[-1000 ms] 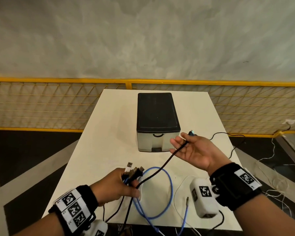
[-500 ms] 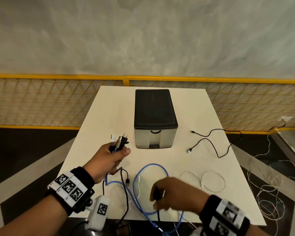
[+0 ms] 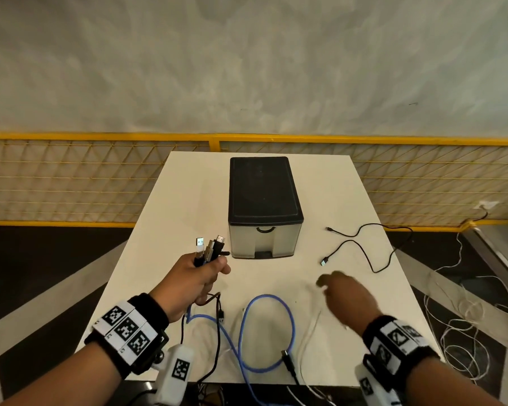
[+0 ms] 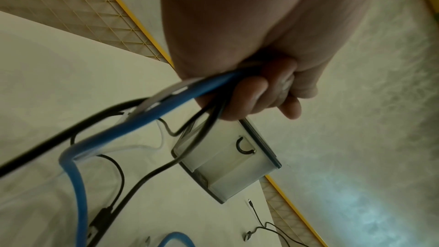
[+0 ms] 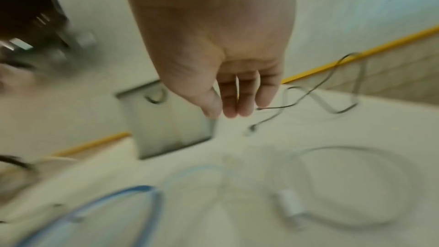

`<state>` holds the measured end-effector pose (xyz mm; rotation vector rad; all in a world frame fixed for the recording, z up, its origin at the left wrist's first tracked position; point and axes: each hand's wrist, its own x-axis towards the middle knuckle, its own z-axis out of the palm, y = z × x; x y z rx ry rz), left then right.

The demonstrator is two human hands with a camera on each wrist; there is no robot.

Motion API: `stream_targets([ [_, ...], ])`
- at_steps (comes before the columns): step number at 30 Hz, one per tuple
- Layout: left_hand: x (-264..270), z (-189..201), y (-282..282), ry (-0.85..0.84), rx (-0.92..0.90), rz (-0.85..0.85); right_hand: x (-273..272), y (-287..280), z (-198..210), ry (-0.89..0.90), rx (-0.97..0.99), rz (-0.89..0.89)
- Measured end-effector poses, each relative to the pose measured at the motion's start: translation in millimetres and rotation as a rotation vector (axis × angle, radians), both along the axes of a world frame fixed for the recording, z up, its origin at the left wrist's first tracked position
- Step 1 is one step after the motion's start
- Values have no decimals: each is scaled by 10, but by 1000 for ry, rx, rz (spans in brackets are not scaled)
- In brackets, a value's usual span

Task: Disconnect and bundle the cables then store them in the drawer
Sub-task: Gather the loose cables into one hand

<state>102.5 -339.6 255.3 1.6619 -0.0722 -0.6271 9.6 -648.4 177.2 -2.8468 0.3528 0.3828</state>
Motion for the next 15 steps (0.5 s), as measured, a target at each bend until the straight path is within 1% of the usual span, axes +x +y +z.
stream_targets([
  [1, 4, 2, -10, 1, -4, 13, 8, -177, -73, 14, -84, -40],
  [2, 9, 6, -23, 2, -8, 24, -9, -327, -167, 67, -141, -58],
  [3, 13, 16, -32, 0, -11, 34, -49, -426, -236, 132, -157, -73],
  [5, 22, 23, -36, 0, -19, 41, -168, -501, -375, 200, -95, -103],
  [9, 20, -1, -30, 0, -18, 39, -310, -480, -478, 148, -103, -86],
  [11, 8, -27, -34, 8, -8, 36, -331, -468, -467, 136, -75, -130],
  [12, 1, -34, -41, 13, -5, 33, -321, -461, -482, 110, -13, -176],
  [13, -6, -41, -52, 20, 1, 30, -303, -447, -456, 64, 102, -240],
  [15, -27, -50, -79, 47, 13, 24, -240, -333, -314, -64, 481, -381],
])
